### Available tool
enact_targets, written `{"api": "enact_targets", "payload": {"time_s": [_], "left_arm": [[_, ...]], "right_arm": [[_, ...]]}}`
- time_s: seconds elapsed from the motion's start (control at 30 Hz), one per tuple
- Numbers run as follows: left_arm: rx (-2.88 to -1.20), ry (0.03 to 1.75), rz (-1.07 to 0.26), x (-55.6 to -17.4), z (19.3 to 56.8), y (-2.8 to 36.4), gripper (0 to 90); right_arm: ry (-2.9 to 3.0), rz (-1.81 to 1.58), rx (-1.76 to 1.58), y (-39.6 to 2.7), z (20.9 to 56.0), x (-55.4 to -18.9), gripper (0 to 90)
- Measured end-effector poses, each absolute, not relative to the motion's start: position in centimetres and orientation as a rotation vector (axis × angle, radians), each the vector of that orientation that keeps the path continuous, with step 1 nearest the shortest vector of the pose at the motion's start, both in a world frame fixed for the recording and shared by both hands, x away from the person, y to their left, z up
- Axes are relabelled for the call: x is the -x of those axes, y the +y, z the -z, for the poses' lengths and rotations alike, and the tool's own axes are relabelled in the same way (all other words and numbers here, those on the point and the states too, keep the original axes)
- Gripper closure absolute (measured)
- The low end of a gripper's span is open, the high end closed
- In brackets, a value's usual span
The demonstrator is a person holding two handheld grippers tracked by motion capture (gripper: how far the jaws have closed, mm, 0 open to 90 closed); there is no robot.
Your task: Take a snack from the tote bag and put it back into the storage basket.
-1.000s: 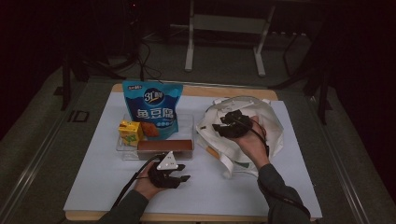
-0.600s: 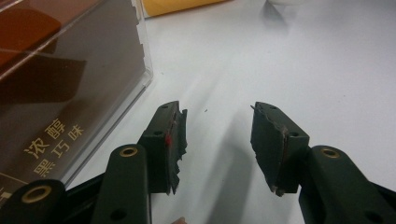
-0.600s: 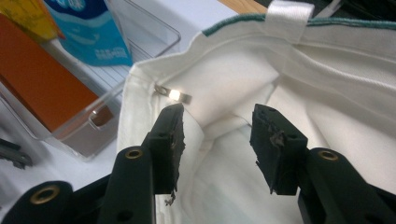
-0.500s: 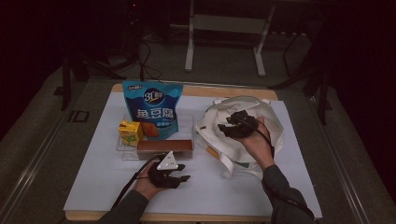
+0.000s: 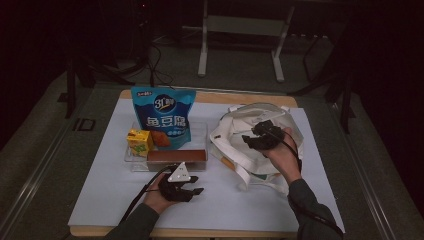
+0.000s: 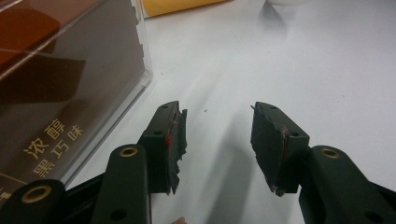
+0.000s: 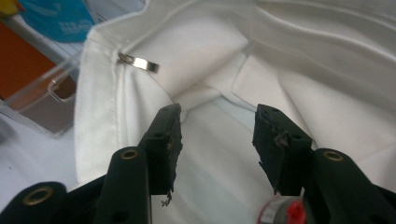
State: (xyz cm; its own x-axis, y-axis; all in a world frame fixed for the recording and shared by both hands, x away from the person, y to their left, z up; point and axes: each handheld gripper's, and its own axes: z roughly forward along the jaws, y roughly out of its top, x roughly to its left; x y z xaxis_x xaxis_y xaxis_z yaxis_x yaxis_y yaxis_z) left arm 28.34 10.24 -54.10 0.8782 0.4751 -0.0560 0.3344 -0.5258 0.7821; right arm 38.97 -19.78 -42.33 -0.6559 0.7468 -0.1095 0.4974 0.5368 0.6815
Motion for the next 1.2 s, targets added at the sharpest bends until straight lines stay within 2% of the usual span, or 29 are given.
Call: {"api": "enact_targets", "payload": {"time_s": [0.83,0.97,1.2], "left_arm": [[-2.172,0.582,-0.205,-28.3,54.1,10.2,52.1],[-2.172,0.582,-0.205,-28.3,54.1,10.2,52.1],[-2.171,0.583,-0.205,-28.3,54.1,10.2,52.1]], "right_arm": [[2.357,-0.833,-1.105,-23.3,43.4,-38.7,50.7],[2.358,-0.818,-1.111,-23.7,43.6,-38.6,56.0],[2.372,-0.786,-1.102,-24.3,44.0,-38.4,71.3]]}}
